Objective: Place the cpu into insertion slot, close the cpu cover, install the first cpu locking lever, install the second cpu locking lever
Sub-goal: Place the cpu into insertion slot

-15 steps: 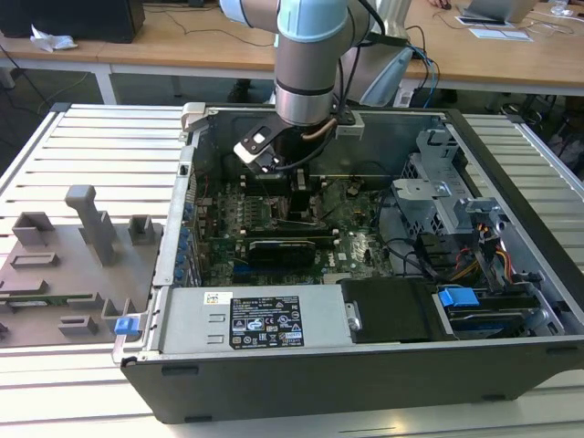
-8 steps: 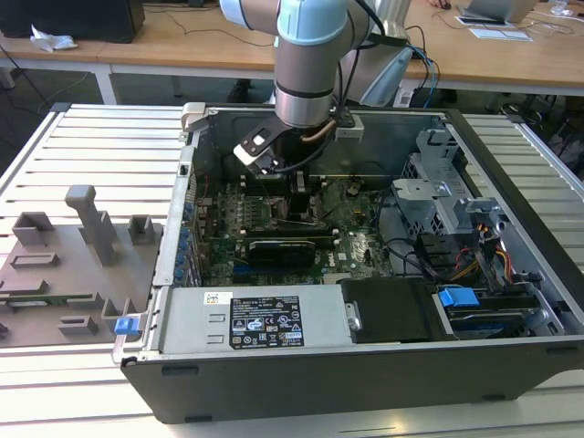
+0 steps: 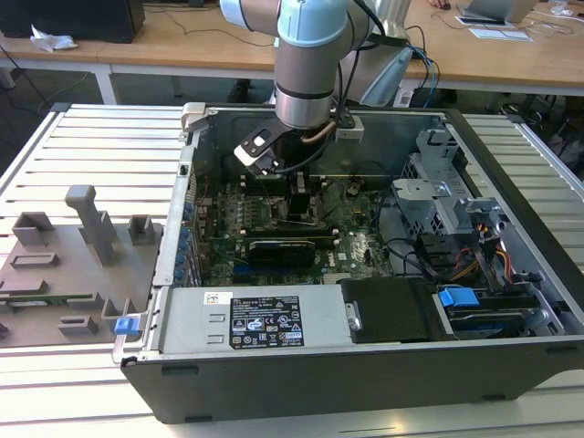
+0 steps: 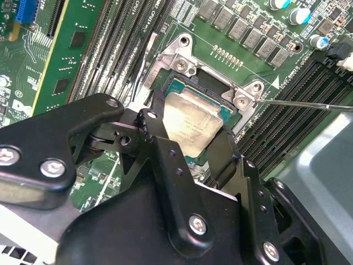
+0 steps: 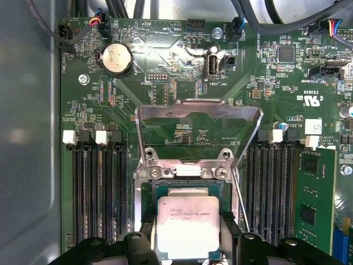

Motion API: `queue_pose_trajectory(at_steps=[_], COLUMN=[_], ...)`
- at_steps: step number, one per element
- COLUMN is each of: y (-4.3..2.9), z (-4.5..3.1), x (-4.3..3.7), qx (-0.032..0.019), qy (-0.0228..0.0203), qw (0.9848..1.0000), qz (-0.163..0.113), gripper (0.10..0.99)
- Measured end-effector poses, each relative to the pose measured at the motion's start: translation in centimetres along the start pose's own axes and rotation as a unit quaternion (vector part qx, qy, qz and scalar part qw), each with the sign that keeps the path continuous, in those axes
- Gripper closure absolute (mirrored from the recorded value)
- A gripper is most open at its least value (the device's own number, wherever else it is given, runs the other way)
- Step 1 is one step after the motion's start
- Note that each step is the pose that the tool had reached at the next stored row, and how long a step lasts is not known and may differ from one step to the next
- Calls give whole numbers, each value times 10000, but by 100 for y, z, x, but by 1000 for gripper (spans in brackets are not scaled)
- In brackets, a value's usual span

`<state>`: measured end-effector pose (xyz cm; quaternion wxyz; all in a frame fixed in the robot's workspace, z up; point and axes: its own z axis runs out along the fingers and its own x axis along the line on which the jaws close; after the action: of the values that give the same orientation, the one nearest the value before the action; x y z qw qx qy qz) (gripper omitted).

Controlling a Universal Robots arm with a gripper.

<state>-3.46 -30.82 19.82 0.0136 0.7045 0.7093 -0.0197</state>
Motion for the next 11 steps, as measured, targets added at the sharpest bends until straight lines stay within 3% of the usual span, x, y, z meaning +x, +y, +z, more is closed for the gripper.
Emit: queue_pose_trajectory(at_steps=[4, 5, 7, 11], y=[2, 1, 1, 1], z=[3, 2, -5, -125], x=[1, 0, -1, 17], qx=[-2, 0, 0, -1], qy=[3, 0, -4, -34], qw=[10000, 10000, 10000, 10000], qz=[0, 0, 0, 1], gripper=[529, 467, 467, 467])
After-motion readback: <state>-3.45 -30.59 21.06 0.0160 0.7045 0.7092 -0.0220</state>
